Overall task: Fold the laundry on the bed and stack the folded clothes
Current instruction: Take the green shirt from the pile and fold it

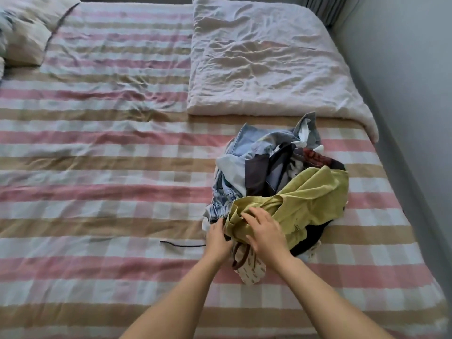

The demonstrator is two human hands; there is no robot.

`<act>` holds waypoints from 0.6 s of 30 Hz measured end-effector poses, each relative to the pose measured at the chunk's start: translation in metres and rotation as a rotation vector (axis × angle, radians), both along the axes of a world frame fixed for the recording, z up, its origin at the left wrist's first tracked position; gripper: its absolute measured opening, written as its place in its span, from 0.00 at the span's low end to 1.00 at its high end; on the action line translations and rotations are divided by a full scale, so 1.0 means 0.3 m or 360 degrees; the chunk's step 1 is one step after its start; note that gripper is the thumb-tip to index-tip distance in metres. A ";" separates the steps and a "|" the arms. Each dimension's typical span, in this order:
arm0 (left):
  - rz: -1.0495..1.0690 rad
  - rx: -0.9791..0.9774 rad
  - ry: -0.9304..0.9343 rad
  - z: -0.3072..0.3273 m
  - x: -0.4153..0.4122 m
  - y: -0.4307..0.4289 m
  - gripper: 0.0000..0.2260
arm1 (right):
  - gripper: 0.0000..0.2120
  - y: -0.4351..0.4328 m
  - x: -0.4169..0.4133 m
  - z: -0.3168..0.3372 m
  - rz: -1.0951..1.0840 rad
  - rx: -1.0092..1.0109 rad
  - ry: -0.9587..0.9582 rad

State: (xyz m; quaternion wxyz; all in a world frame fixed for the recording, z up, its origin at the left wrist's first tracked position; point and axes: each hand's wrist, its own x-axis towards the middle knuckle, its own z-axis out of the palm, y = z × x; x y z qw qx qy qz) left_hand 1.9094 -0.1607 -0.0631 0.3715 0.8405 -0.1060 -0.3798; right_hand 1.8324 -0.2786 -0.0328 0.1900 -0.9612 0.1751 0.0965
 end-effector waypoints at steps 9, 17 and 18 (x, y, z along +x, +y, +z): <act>-0.0057 -0.0036 -0.0520 0.019 0.031 -0.039 0.11 | 0.35 -0.031 0.083 0.000 0.0321 -0.0145 -0.0135; -0.0267 -0.0584 -0.0667 0.517 0.034 -0.016 0.06 | 0.19 -0.074 0.045 0.463 0.0331 -0.0195 -0.0410; -0.0224 -0.0638 -0.0657 0.583 0.033 -0.013 0.06 | 0.15 -0.074 0.031 0.531 0.0294 -0.0103 -0.0362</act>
